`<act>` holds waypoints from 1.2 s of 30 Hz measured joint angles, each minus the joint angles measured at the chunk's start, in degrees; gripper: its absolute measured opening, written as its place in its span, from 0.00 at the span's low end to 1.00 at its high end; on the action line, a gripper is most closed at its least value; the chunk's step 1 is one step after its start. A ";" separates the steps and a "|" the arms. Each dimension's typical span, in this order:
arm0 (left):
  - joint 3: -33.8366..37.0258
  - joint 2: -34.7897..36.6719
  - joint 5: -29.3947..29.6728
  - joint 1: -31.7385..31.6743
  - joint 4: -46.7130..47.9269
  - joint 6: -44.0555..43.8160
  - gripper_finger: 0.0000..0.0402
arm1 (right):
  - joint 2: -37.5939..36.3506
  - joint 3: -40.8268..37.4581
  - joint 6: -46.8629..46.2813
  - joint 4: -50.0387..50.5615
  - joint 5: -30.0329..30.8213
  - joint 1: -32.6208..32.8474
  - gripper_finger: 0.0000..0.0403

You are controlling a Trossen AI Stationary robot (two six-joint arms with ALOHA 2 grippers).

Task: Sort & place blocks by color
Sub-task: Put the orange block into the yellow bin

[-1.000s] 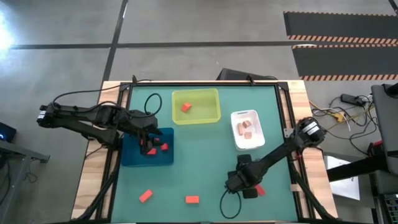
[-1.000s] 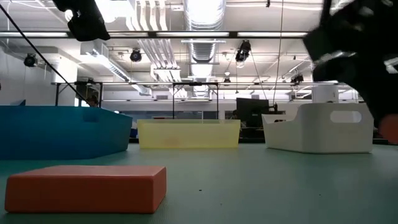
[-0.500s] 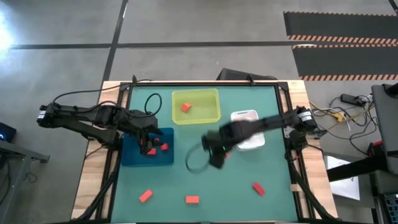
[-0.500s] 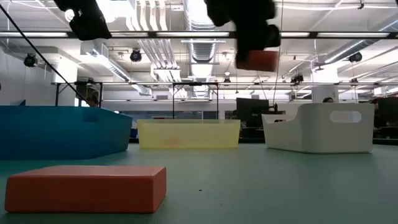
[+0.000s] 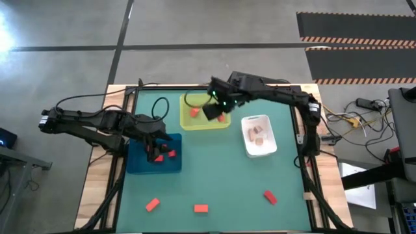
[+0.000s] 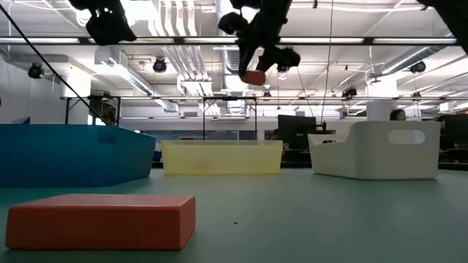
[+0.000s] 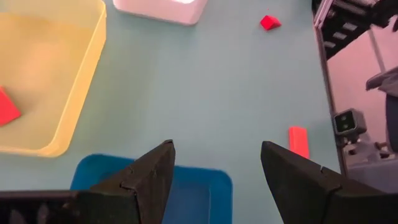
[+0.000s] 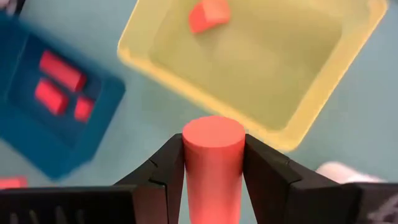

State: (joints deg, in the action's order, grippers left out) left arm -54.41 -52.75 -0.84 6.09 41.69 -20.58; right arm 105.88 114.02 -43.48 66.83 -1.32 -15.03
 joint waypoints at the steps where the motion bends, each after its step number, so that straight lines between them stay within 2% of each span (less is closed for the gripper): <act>1: 0.02 -0.03 0.02 0.00 -0.60 -0.01 0.56 | 0.98 1.14 0.00 -0.04 0.02 -0.90 0.31; 14: -0.31 -0.32 4.41 -0.11 -0.83 -5.29 0.56 | 18.06 15.27 -0.78 0.29 -2.51 -9.85 0.31; 19: -0.33 -0.22 4.74 -0.13 -0.77 -7.69 0.56 | 23.55 19.15 -2.79 0.19 -3.64 -11.33 0.31; 36: -0.33 -0.02 5.92 -0.13 -0.85 -9.29 0.56 | 31.04 20.28 -3.08 -0.26 -1.64 -11.38 0.31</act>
State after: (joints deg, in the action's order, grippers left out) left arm -54.74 -52.77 5.08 5.96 40.84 -29.87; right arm 136.92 134.30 -46.57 66.58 -2.96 -26.41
